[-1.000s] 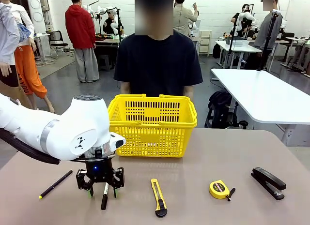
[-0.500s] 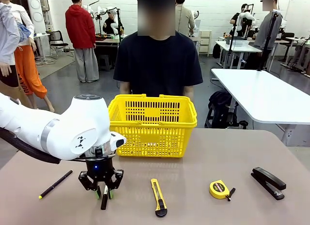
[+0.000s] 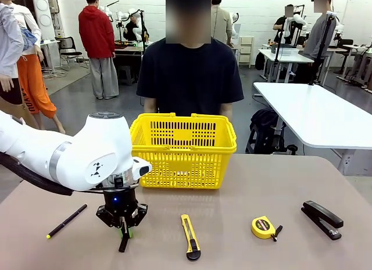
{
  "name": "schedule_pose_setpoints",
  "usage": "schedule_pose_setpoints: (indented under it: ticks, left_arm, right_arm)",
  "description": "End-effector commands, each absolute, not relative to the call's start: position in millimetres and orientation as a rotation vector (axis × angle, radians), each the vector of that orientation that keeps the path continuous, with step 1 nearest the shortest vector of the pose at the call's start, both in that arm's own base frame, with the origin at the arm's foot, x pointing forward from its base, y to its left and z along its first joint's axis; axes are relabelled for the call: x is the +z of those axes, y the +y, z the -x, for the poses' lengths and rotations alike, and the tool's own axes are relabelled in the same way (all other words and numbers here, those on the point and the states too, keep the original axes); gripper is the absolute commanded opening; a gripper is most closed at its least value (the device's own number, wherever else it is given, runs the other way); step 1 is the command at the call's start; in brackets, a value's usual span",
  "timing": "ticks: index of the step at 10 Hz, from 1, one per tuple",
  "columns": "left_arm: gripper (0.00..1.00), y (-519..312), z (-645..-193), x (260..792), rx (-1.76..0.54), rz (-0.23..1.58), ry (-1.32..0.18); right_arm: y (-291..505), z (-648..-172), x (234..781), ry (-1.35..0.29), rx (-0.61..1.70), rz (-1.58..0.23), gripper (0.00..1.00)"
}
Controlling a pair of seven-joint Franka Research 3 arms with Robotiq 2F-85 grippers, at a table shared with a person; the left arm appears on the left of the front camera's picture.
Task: Place the items the person wants into the basket.
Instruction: Pick up the item the person points to and place it in the Market Basket.
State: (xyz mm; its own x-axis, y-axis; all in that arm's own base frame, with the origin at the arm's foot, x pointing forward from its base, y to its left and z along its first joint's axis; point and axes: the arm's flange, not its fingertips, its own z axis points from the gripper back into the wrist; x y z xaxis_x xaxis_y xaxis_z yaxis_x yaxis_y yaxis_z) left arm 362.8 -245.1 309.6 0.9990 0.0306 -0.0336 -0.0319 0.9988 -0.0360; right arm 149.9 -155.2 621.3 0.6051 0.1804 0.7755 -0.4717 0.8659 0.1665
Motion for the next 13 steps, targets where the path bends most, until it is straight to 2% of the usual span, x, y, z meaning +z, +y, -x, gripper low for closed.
schedule_pose_setpoints:
  ticks: [1,3,7,10,13]
  left_arm:
    - [0.0,-245.6,-363.1,303.5,0.011,0.029,0.039]
    - [0.0,-242.9,-359.5,332.9,-0.076,-0.048,0.086]
    - [0.0,-235.2,-283.9,461.1,-0.292,-0.058,-0.048]
    - [0.0,-231.5,-254.0,529.8,-0.314,-0.013,-0.125]
    - [0.0,-230.8,-241.5,555.3,-0.3,-0.017,-0.138]
  right_arm:
    - [-155.3,-150.9,620.7,-0.844,0.396,-0.38,1.0]
    - [-155.3,-150.9,620.7,-0.844,0.396,-0.38,1.0]
    - [-155.3,-150.9,620.7,-0.844,0.396,-0.38,1.0]
    - [-155.3,-150.9,620.7,-0.844,0.396,-0.38,1.0]
    - [-155.3,-150.9,620.7,-0.844,0.396,-0.38,1.0]
